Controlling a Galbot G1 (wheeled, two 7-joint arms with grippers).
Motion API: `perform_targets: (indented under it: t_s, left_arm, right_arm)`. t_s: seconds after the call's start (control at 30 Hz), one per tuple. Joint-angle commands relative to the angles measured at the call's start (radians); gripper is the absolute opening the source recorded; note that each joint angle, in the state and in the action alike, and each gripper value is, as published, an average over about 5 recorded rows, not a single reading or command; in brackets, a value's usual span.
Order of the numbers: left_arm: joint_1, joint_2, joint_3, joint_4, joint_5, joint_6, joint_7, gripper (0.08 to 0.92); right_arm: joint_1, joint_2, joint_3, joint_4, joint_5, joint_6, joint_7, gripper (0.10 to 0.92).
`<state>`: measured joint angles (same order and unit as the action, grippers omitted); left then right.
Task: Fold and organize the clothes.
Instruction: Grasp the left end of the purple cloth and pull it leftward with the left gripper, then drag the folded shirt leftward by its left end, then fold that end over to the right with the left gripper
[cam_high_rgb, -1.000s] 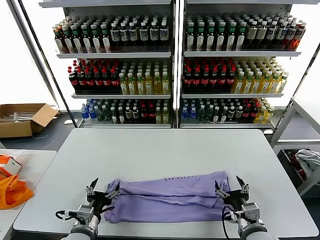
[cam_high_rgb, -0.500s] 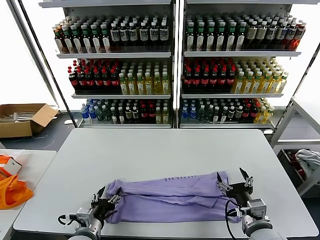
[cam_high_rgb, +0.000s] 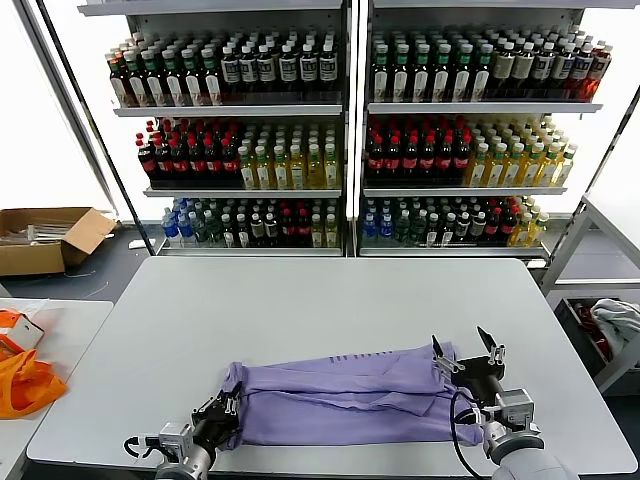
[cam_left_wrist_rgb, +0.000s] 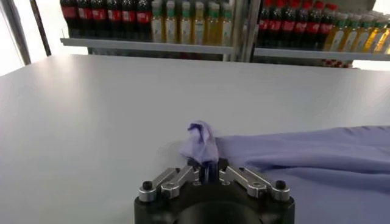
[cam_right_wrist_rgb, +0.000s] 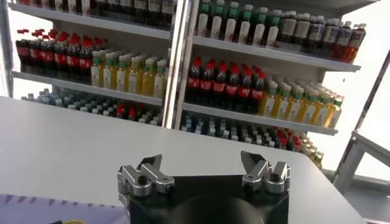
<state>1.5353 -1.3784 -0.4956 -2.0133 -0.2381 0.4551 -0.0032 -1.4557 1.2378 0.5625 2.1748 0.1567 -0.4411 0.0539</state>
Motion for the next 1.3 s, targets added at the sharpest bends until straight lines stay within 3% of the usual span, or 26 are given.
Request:
perform_targets:
  t_s: [0.03, 0.3, 0.53, 0.8, 0.9, 1.03, 1.3]
  left_arm:
    - [0.003, -0.002, -0.017, 0.031, 0.039, -0.038, 0.014, 0.093]
    - [-0.01, 0.061, -0.16, -0.003, 0.028, -0.07, 0.011, 0.093]
    - [-0.018, 0.21, -0.375, -0.045, -0.014, -0.053, 0.015, 0.093]
    - [-0.024, 0.42, -0.626, 0.076, -0.113, -0.045, 0.015, 0.093]
    - [-0.038, 0.461, -0.667, 0.092, -0.136, -0.036, 0.015, 0.093]
    - [-0.047, 0.443, -0.628, 0.042, -0.12, -0.028, 0.02, 0.093]
    - [-0.05, 0.298, -0.381, -0.069, -0.041, -0.018, 0.023, 0.093]
  right_arm:
    - [0.019, -0.001, 0.0, -0.01, 0.006, 0.0, 0.001, 0.823]
    - [0.06, -0.013, -0.012, -0.031, 0.022, -0.001, 0.001, 0.823]
    - [0.12, -0.035, -0.011, -0.053, 0.041, -0.002, 0.003, 0.823]
    - [0.127, -0.033, -0.019, -0.05, 0.042, 0.002, 0.006, 0.823]
    - [0.121, -0.028, -0.022, -0.045, 0.039, 0.005, 0.008, 0.823]
    - [0.108, -0.024, -0.022, -0.032, 0.017, 0.012, 0.008, 0.823]
    - [0.069, -0.015, -0.025, 0.013, -0.018, 0.019, 0.008, 0.823]
